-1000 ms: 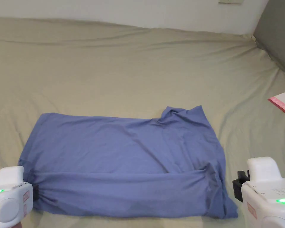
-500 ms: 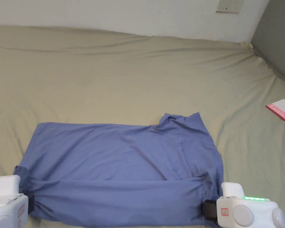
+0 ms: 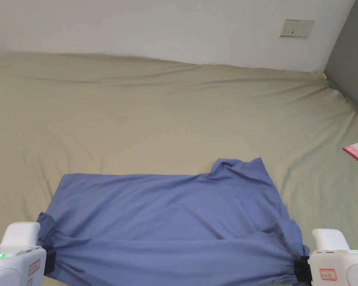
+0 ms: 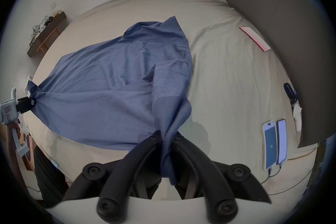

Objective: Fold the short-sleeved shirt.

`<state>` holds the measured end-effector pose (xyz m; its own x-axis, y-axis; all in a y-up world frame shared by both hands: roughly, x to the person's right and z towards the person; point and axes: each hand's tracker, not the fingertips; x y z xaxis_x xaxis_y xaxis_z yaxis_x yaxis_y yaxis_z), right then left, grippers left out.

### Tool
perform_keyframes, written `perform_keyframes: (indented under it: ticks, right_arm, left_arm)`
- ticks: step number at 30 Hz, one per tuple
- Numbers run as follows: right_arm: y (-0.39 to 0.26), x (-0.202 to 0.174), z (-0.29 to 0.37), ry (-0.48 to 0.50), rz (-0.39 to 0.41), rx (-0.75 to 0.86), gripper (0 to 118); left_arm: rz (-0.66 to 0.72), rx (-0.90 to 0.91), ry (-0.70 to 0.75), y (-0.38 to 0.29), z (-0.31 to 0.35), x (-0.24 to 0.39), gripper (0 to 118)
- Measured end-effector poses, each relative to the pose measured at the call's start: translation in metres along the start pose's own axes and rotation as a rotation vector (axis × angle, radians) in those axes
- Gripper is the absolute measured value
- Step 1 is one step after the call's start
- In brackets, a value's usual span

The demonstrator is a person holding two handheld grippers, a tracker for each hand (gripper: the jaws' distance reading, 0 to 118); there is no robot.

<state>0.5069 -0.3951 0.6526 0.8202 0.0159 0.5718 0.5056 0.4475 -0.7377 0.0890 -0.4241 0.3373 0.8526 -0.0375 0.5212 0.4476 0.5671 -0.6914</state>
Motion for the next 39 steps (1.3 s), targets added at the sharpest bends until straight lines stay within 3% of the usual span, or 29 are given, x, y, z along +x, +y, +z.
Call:
perform_keyframes:
  ticks: [5,12,14,15,16,17,18,19,20,22,25,30,34,36,37,38,39]
  right_arm:
    - [-0.032,0.021,-0.003,0.011,-0.013,-0.090,11]
    - [-0.070,0.027,-0.068,-0.011,-0.048,-0.154,11]
    - [-0.075,0.031,-0.079,-0.002,-0.099,-0.169,18]
    - [-0.075,0.023,-0.073,0.012,-0.151,-0.170,24]
    - [-0.073,0.024,-0.070,0.007,-0.173,-0.165,35]
    - [-0.071,0.025,-0.064,0.000,-0.169,-0.162,65]
    - [-0.065,0.024,-0.056,-0.025,-0.171,-0.154,91]
    - [-0.059,0.020,-0.045,-0.094,-0.159,-0.121,104]
    - [-0.051,0.020,-0.028,-0.128,-0.132,-0.032,105]
    - [-0.035,0.016,0.004,-0.159,-0.104,0.132,105]
    - [0.002,0.007,0.057,-0.089,-0.018,0.324,105]
    - [0.037,-0.054,0.152,-0.114,0.094,0.769,105]
    - [0.044,-0.096,0.191,-0.071,0.157,0.887,103]
    - [0.044,-0.114,0.193,-0.059,0.170,0.939,88]
    - [0.044,-0.121,0.194,-0.061,0.189,0.945,70]
    - [0.044,-0.128,0.193,-0.075,0.216,0.959,33]
    - [0.044,-0.140,0.189,-0.114,0.242,0.974,10]
  left_arm:
    - [-0.001,-0.084,-0.003,-0.038,-0.007,-0.010,8]
    - [-0.011,-0.155,0.009,-0.069,-0.041,-0.006,8]
    - [0.008,-0.165,0.006,-0.063,-0.038,-0.007,8]
    - [0.021,-0.170,0.000,-0.062,-0.037,-0.009,15]
    - [0.036,-0.173,0.000,-0.061,-0.035,-0.010,32]
    - [0.048,-0.163,0.059,-0.060,-0.029,-0.011,70]
    - [0.043,-0.156,0.096,-0.058,-0.024,-0.012,98]
    - [0.046,-0.138,0.066,-0.056,-0.018,-0.016,113]
    - [0.083,-0.072,0.013,-0.049,-0.007,-0.020,116]
    - [0.122,0.028,-0.030,-0.034,0.016,-0.021,115]
    - [0.115,0.242,0.001,-0.002,0.059,-0.016,115]
    - [0.099,0.672,0.037,0.043,0.152,0.016,115]
    - [0.066,0.891,0.007,0.060,0.203,0.046,111]
    - [0.050,0.965,-0.039,0.063,0.218,0.060,88]
    - [0.036,0.984,-0.022,0.065,0.217,0.064,69]
    - [0.011,1.005,0.000,0.066,0.219,0.072,35]
    - [-0.015,1.000,0.015,0.067,0.220,0.079,14]
